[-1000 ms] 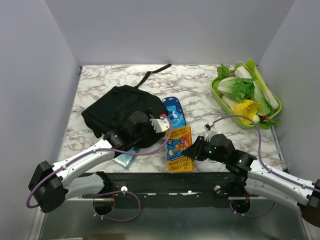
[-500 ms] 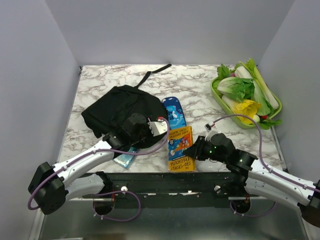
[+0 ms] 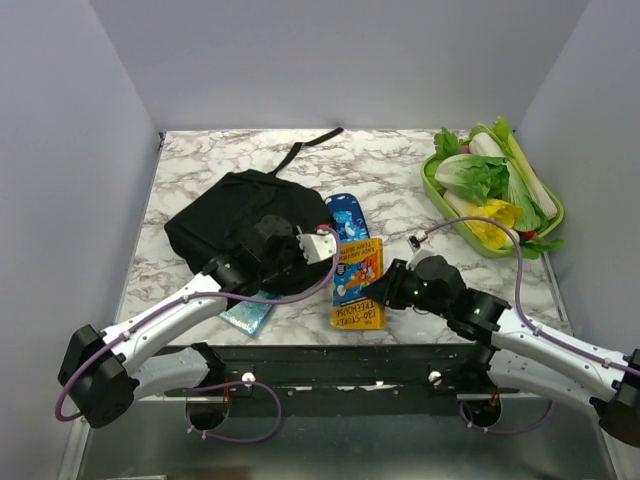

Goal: Pack the student bag
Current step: Pick up the book from the center of the board.

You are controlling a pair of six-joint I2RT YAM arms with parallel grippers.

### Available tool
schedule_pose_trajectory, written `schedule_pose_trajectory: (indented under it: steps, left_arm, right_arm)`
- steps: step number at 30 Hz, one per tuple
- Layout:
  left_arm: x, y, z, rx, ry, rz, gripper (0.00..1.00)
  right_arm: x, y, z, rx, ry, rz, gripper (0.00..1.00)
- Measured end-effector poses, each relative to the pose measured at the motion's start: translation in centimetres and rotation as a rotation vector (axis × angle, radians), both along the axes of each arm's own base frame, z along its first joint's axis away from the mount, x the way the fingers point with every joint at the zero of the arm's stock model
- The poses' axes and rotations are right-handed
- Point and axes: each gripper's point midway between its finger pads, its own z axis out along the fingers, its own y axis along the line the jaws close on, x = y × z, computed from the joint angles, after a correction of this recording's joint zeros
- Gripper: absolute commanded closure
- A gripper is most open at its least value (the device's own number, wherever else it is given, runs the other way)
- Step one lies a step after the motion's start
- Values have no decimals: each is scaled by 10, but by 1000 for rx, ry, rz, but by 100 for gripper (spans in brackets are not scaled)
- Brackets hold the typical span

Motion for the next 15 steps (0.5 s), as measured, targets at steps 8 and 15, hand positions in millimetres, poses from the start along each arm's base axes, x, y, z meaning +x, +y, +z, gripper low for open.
schedule_pose_trajectory:
  steps: [8, 15]
  left_arm:
    - [35, 3, 114, -159, -121, 102, 100]
    - [34, 11, 133, -166, -126, 130, 100]
  right_arm:
    - [10, 12, 3, -25, 9, 2, 99]
    - [23, 32, 69, 101, -95, 27, 99]
